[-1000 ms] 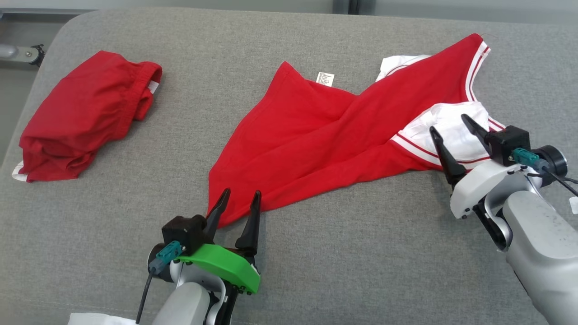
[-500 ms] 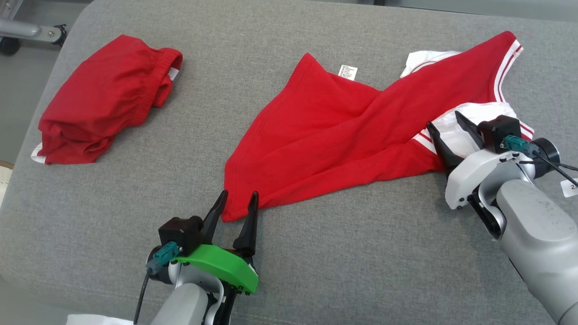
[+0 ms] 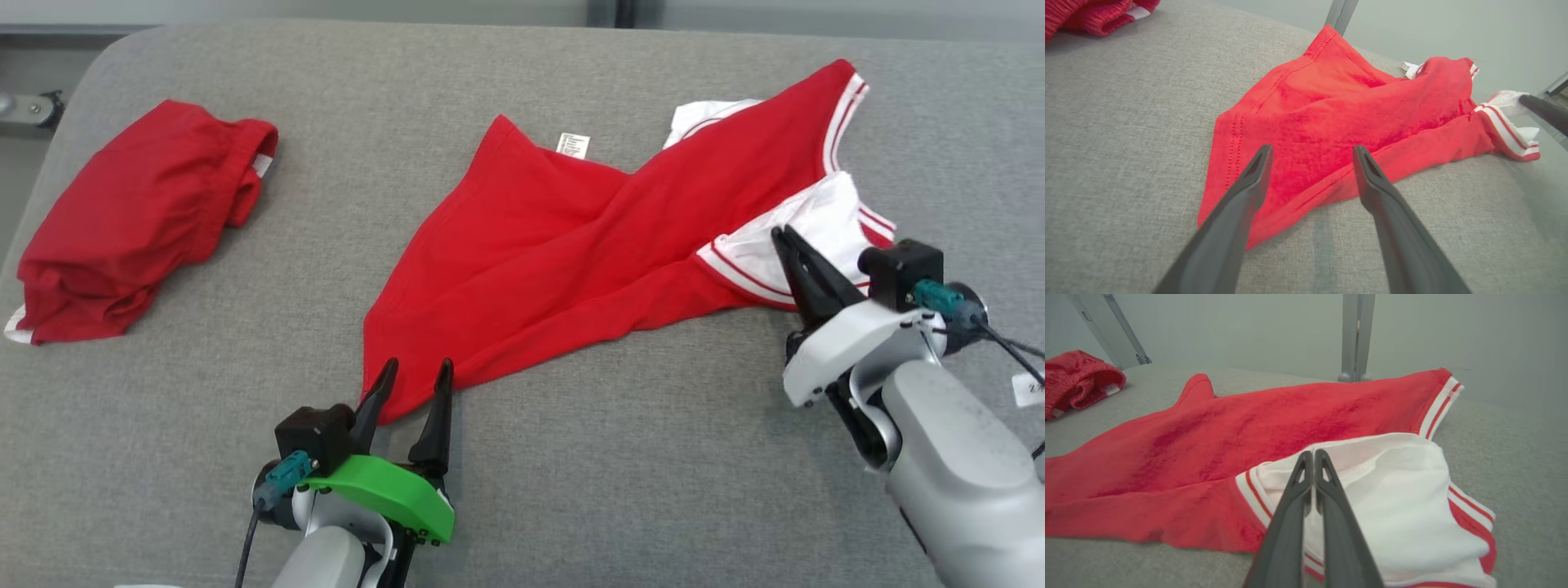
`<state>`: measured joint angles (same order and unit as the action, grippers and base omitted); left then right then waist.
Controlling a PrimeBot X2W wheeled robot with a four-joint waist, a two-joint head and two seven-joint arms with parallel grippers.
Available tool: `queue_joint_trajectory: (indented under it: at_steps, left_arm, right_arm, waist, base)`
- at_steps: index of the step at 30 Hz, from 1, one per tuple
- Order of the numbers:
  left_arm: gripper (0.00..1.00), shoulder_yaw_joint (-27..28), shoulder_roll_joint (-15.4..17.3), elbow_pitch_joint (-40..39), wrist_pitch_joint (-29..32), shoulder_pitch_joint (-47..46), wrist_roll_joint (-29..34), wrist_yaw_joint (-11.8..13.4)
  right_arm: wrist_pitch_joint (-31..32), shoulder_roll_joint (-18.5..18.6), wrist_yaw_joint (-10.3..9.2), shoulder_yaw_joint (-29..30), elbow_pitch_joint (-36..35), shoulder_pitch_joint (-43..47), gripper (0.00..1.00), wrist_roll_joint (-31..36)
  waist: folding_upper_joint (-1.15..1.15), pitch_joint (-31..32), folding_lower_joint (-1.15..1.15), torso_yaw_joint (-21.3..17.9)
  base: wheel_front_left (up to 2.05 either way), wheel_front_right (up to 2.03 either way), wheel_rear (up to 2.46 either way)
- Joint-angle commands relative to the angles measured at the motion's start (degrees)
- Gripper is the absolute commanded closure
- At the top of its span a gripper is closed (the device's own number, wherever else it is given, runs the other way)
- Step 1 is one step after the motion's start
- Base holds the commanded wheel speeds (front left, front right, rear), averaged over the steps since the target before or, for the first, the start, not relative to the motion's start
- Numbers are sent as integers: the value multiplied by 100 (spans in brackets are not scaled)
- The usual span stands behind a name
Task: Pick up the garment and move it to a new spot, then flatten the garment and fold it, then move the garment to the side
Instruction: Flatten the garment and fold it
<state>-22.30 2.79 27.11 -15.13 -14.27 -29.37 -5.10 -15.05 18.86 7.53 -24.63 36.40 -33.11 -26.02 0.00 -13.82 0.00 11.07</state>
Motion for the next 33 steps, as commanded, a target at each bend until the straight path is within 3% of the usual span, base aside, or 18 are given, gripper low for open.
queue_joint_trajectory:
  at_steps: [1,13,14,15,16,24,29,33]
  left_arm:
    - [0,24,22,27,-2,100,32,-42]
    - [0,115,24,267,-2,402,66,-93]
    - [0,129,24,277,-2,421,66,-90]
    - [0,137,23,284,-2,442,66,-88]
    - [0,146,23,298,-2,458,57,-89]
    - [0,254,24,424,-2,611,41,-51]
    - [0,273,24,454,-2,611,47,-34]
    - [0,266,23,393,-2,519,123,13]
  right_arm:
    - [-17,-42,-8,90,-154,275,100,36]
    - [-17,-648,-8,760,-1662,2429,100,350]
    - [-18,-678,-8,760,-1727,2595,91,363]
    - [-17,-700,-8,764,-1787,2748,60,354]
    - [-17,-718,-8,801,-1841,2881,0,346]
    - [-17,-747,-8,1072,-2266,3542,0,412]
    - [-17,-707,-8,1483,-2401,3311,0,537]
    - [-17,-552,-8,1540,-2071,2822,0,783]
  waist:
    - [0,402,0,-448]
    - [0,1071,0,-1421]
    - [0,1086,0,-1457]
    - [0,1095,0,-1488]
    - [0,1097,0,-1515]
    - [0,1153,0,-1627]
    - [0,1186,0,-1506]
    - [0,1143,0,-1293]
  base:
    - [0,0,0]
    - [0,0,0]
    - [0,0,0]
    - [0,0,0]
    - [0,0,0]
    - [0,0,0]
    - [0,0,0]
    - [0,0,0]
